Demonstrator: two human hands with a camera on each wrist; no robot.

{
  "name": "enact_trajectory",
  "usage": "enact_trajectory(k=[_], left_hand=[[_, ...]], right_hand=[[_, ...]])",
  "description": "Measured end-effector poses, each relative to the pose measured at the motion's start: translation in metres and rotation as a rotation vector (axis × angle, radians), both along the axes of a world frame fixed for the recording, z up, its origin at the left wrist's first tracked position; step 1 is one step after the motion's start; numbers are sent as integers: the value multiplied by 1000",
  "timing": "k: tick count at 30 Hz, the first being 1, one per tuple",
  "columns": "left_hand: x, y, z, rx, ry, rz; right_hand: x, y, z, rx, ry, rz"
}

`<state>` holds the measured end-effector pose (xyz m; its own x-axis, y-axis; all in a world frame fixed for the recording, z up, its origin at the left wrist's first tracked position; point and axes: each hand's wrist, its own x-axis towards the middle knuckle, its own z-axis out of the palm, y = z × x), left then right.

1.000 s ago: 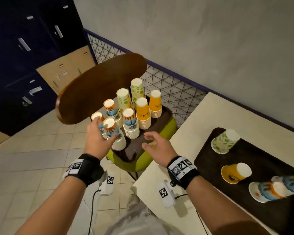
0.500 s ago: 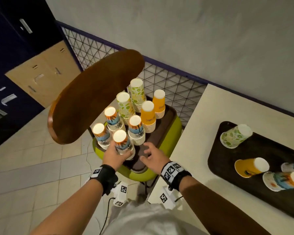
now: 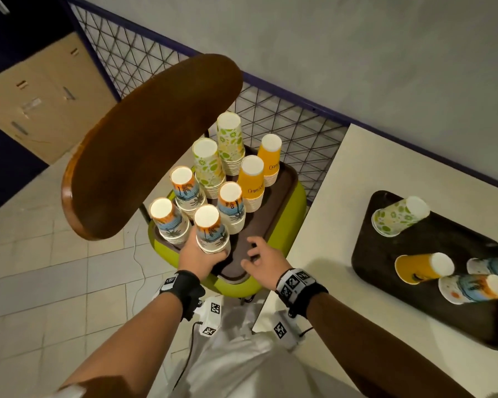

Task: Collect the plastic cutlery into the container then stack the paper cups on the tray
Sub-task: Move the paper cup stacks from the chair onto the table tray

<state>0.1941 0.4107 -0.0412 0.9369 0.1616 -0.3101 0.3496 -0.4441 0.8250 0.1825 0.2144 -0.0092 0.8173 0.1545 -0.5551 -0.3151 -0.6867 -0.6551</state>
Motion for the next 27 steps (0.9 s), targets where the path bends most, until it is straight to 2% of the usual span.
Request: enact_trajectory(k=[6, 13, 17, 22, 27], left_hand=[[-8, 5, 1, -110, -1, -42], [-22, -6, 16, -318, 49, -123], [-26, -17, 30, -458, 109, -144], [-28, -31, 47, -694, 220, -111], [-25, -44, 59, -776, 198, -166]], right_hand=[[5, 13, -7, 5, 7, 48], [5, 23, -10, 165, -121, 48], [4, 20, -5, 265, -193, -15], [-1, 11, 6, 339, -195, -109], [-6, 2, 9, 412, -201, -219]])
